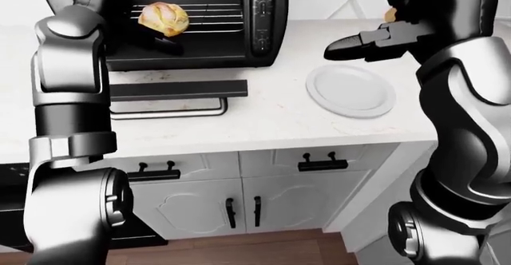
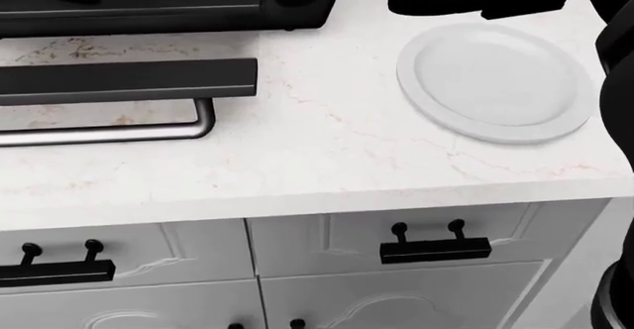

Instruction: Pick the scone from the rack and place it on the plate on the counter.

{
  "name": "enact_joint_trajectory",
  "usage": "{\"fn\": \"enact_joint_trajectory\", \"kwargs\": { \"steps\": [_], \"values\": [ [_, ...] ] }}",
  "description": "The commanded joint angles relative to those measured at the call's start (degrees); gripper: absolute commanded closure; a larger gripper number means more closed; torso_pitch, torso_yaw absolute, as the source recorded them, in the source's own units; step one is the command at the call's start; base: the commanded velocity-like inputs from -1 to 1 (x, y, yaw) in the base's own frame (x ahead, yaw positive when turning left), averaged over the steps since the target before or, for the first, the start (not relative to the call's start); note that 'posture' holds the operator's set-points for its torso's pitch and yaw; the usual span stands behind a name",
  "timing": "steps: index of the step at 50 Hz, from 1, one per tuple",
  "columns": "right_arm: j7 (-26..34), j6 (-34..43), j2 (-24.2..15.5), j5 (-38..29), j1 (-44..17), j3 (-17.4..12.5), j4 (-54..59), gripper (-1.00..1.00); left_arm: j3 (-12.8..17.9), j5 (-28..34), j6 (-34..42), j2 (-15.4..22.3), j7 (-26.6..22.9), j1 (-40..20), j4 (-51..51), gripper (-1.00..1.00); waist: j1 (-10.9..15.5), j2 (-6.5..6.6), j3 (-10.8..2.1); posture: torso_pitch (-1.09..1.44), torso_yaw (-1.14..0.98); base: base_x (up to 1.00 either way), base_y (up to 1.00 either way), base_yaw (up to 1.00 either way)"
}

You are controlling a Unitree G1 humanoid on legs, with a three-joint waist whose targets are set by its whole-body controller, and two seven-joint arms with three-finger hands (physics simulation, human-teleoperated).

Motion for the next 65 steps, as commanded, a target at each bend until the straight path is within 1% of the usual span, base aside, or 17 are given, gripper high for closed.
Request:
{"fn": "enact_joint_trajectory", "kwargs": {
  "steps": [1, 9, 13, 16, 28, 29, 32, 33, 34, 35, 36, 39, 44, 49, 50, 55, 65],
  "values": [
    [-0.21, -1.55, -0.56, -0.2, -1.68, -0.5, -1.01, -1.0, 0.53, -0.01, -1.9, 0.78, 0.82, -2.17, -1.56, -1.0, 0.0, 0.17, -1.73, 0.0, 0.0, 0.0, 0.0, 0.0],
    [-0.24, -1.61, -0.71, -0.11, -1.93, -0.52, -0.73, -1.0, 0.29, 0.1, -1.82, 0.8, 0.81, -2.39, -0.9, -1.0, -0.02, 0.2, -1.81, 0.0, 0.0, 0.0, 0.0, 0.0],
    [-0.24, -1.81, -0.61, -0.1, -2.22, -0.41, -0.39, -1.0, 0.35, 0.16, -1.58, 0.86, 0.8, -2.34, -1.04, -0.92, -0.04, 0.2, -1.78, 0.0, 0.0, 0.0, 0.0, 0.0],
    [-0.19, -1.71, -0.67, -0.13, -2.53, -0.34, -0.25, -1.0, 0.27, 0.2, -1.2, 0.87, 0.4, -2.08, -1.53, -0.73, -0.07, 0.23, -1.78, 0.0, 0.0, 0.0, 0.0, 0.0],
    [-0.31, -0.9, -0.98, 0.04, -2.71, -0.57, -0.97, -1.0, 0.2, 0.99, -0.88, 1.02, -0.37, -1.07, -2.45, -0.43, -0.04, 0.25, -1.72, 0.0, 0.0, 0.0, 0.0, 0.0],
    [-0.32, -0.98, -0.96, 0.03, -2.68, -0.55, -0.93, -1.0, 0.26, 1.02, -0.89, 0.99, -0.34, -1.07, -2.41, -0.31, -0.05, 0.25, -1.71, 0.0, 0.0, 0.0, 0.0, 0.0],
    [-0.28, -0.91, -1.01, 0.1, -2.29, -0.75, -1.26, -1.0, 0.26, 1.16, -0.87, 0.99, -0.52, -1.01, -2.44, -0.22, -0.03, 0.24, -1.7, 0.0, 0.0, 0.0, 0.0, 0.0],
    [-0.32, -1.08, -0.97, 0.07, -2.26, -0.68, -1.15, -1.0, 0.29, 1.25, -0.91, 1.01, -0.42, -1.14, -2.39, -0.03, -0.02, 0.24, -1.71, 0.0, 0.0, 0.0, 0.0, 0.0],
    [-0.3, -1.11, -1.02, 0.05, -2.2, -0.68, -1.16, -1.0, 0.3, 1.25, -0.82, 0.98, -0.5, -1.13, -2.47, 0.0, -0.01, 0.24, -1.72, 0.0, 0.0, 0.0, 0.0, 0.0],
    [-0.29, -0.89, -1.06, 0.17, -2.09, -0.85, -1.46, -1.0, 0.26, 1.28, -0.7, 0.95, -0.68, -0.99, -2.67, 0.23, 0.0, 0.25, -1.73, 0.0, 0.0, 0.0, 0.0, 0.0],
    [-0.3, -0.84, -1.09, 0.2, -2.06, -0.85, -1.56, -1.0, 0.31, 1.32, -0.73, 0.96, -0.62, -1.02, -2.68, 0.3, 0.0, 0.25, -1.74, 0.0, 0.0, 0.0, 0.0, 0.0],
    [-0.37, -0.84, -1.11, 0.26, -1.98, -0.86, -1.65, -1.0, 0.27, 1.39, -0.64, 0.9, -0.78, -0.93, -2.78, 0.31, 0.07, 0.28, -1.74, 0.0, 0.0, 0.0, 0.0, 0.0],
    [-0.43, -1.15, -1.12, 0.21, -1.86, -0.78, -1.39, -1.0, 0.2, 1.55, -0.83, 0.81, -0.83, -1.13, -2.3, 0.58, 0.06, 0.31, -1.78, 0.0, 0.0, 0.0, 0.0, 0.0],
    [-0.45, -0.65, -1.29, 0.42, -2.11, -0.92, -1.73, -1.0, 0.24, 1.73, -0.53, 0.93, -1.24, -1.04, -2.74, 0.68, 0.02, 0.35, -1.81, 0.0, 0.0, 0.0, 0.0, 0.0],
    [-0.48, -0.61, -1.27, 0.47, -2.18, -0.96, -1.72, -1.0, 0.2, 1.8, -0.56, 0.94, -1.24, -1.09, -2.69, 0.77, 0.02, 0.36, -1.8, 0.0, 0.0, 0.0, 0.0, 0.0],
    [-0.51, -0.74, -1.3, 0.47, -2.78, -0.7, -1.16, -1.0, 0.13, 2.06, -0.31, 1.02, -1.52, -1.92, -2.65, 0.99, 0.0, 0.38, -1.79, 0.0, 0.0, 0.0, 0.0, 0.0],
    [-0.41, -0.32, -1.51, 0.52, -3.21, -0.84, -1.26, -1.0, 0.25, 2.59, 1.47, 1.61, -2.41, -2.69, -4.99, 1.0, -0.07, 0.28, -1.65, 0.0, 0.0, 0.0, 0.0, 0.0]
  ]
}}
